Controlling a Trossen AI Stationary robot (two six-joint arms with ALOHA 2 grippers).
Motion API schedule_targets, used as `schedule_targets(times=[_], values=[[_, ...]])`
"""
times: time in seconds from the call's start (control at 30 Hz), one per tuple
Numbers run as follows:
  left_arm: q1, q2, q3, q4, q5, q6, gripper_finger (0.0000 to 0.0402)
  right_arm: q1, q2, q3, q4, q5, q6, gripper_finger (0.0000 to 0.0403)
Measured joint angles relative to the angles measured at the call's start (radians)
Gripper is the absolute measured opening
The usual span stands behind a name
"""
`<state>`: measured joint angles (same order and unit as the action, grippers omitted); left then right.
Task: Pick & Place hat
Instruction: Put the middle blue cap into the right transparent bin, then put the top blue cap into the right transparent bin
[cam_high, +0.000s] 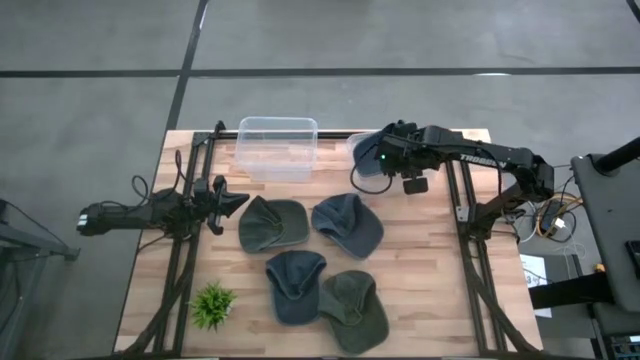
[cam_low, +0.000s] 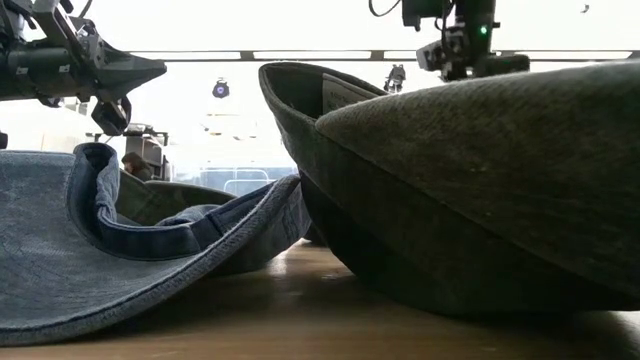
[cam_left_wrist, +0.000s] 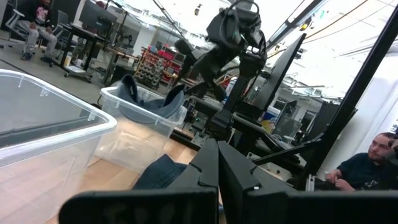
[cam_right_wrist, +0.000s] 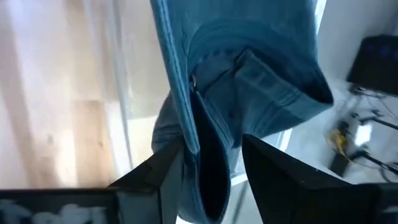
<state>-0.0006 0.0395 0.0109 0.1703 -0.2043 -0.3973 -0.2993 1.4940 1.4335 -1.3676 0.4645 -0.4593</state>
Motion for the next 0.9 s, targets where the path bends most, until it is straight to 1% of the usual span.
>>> schedule_targets(times=[0.13,0.4,0.57,0.63,0.7,0.8,0.9], values=[[0.000,0.000,0.000,-0.007,0.000,0.000,0.0000,0.000,-0.001,0.055,-0.018,-0.055,0.018,0.0155],[0.000,0.000,0.000,-0.024,0.000,0.000,0.0000,0.000,-0.001,0.067,-0.081,-0.057,0.044,0.0153],[0.000,0.000,0.000,-0.024,0.000,0.000,0.0000,0.000,0.000,0.070,-0.082,-0.057,0.072,0.0149],[0.000,0.000,0.000,-0.024,0.000,0.000,0.0000,0.000,0.000,0.079,-0.080,-0.073,0.084,0.0146],[0.000,0.000,0.000,-0.024,0.000,0.000,0.0000,0.000,0.000,0.089,-0.076,-0.125,0.105,0.0144],[0.000,0.000,0.000,-0.024,0.000,0.000,0.0000,0.011,0.000,0.111,-0.063,-0.245,0.167,0.0139],[0.000,0.000,0.000,-0.025,0.000,0.000,0.0000,0.045,0.000,0.132,-0.037,-0.367,0.253,0.0134]])
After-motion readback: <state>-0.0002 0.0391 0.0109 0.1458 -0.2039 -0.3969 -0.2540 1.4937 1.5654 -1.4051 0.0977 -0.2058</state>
